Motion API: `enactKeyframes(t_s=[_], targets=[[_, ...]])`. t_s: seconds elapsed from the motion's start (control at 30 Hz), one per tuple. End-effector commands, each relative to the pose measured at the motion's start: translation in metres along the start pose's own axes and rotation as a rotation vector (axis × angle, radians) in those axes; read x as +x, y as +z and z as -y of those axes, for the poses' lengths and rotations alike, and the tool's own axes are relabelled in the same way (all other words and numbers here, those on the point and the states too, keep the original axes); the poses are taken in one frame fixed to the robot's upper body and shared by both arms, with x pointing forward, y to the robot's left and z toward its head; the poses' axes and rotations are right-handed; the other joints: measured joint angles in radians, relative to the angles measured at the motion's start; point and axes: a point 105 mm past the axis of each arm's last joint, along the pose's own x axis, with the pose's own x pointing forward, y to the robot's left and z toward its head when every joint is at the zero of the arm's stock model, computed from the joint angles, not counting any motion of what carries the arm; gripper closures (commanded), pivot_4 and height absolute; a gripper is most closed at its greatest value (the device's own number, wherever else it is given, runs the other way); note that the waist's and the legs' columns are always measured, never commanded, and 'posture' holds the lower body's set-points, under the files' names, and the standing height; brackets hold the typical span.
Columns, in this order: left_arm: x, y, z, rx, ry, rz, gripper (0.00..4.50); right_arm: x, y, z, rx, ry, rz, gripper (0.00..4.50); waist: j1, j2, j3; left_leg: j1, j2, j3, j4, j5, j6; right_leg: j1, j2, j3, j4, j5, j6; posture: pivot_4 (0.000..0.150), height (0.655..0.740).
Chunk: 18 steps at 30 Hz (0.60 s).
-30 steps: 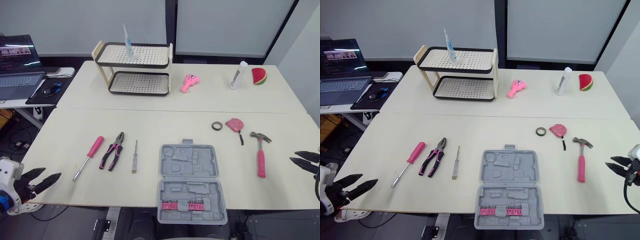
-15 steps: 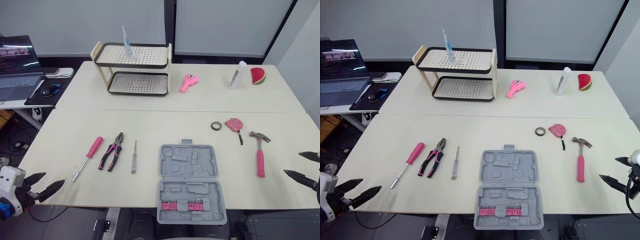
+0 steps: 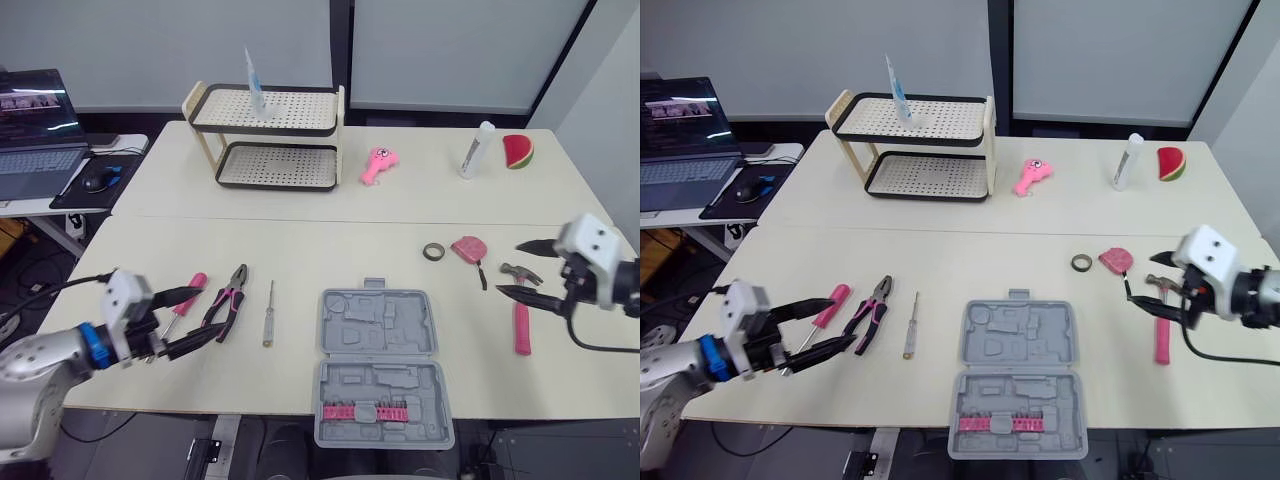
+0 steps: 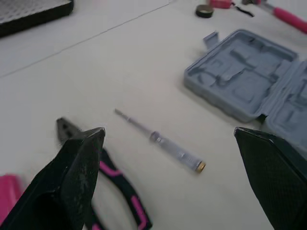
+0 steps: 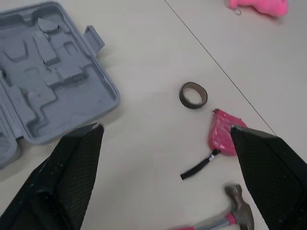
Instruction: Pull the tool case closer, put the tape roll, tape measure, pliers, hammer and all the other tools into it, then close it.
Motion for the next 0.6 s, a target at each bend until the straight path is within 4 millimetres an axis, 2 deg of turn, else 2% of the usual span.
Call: enactKeyframes(t_s=[0.03, 0.1, 0.2, 0.3, 0.43, 0.6], targets=[[0.025, 0.025, 0.014, 0.052, -0.1, 0.045, 0.0, 0.022, 0.004, 0.002, 0.003, -0.018, -0.033, 0.21, -0.001, 0.0, 0.0, 0.0, 0.0, 0.0, 0.0, 0.0, 0.0, 0.0, 0.0, 0.0, 0.0, 0.0, 0.0, 0.15, 0.74], [0.039, 0.037, 0.017, 0.075, -0.13, 0.064, 0.0, 0.037, 0.003, 0.003, 0.012, -0.024, -0.057, 0.64, -0.001, 0.0, 0.0, 0.0, 0.0, 0.0, 0.001, 0.0, 0.0, -0.001, 0.0, 0.0, 0.001, 0.0, 0.0, 0.15, 0.74], [0.051, 0.047, 0.02, 0.086, -0.158, 0.074, 0.0, 0.05, 0.002, 0.003, 0.015, -0.025, -0.078, 1.72, -0.001, 0.0, 0.0, -0.002, 0.0, 0.0, 0.003, 0.0, 0.0, -0.002, 0.001, 0.0, 0.002, 0.0, 0.0, 0.15, 0.74], [0.065, 0.056, 0.022, 0.118, -0.189, 0.063, 0.0, 0.07, 0.006, 0.006, 0.037, -0.044, -0.078, 2.34, -0.001, 0.0, 0.0, -0.002, 0.0, 0.001, 0.004, 0.0, 0.0, -0.002, 0.001, -0.001, 0.002, 0.0, 0.0, 0.15, 0.74], [0.079, 0.069, 0.032, 0.137, -0.259, 0.071, 0.0, 0.1, 0.007, 0.012, 0.023, -0.076, -0.096, 2.34, -0.003, 0.0, 0.0, -0.002, 0.0, 0.001, 0.008, 0.0, 0.0, -0.003, 0.003, -0.002, 0.007, 0.0, 0.0, 0.15, 0.74], [0.087, 0.074, 0.038, 0.171, -0.292, 0.063, 0.0, 0.122, -0.002, 0.021, 0.024, -0.111, -0.16, 2.34, -0.004, 0.0, 0.0, -0.004, 0.0, 0.002, 0.008, 0.0, 0.0, -0.006, 0.003, -0.001, 0.008, 0.0, 0.0, 0.15, 0.74]])
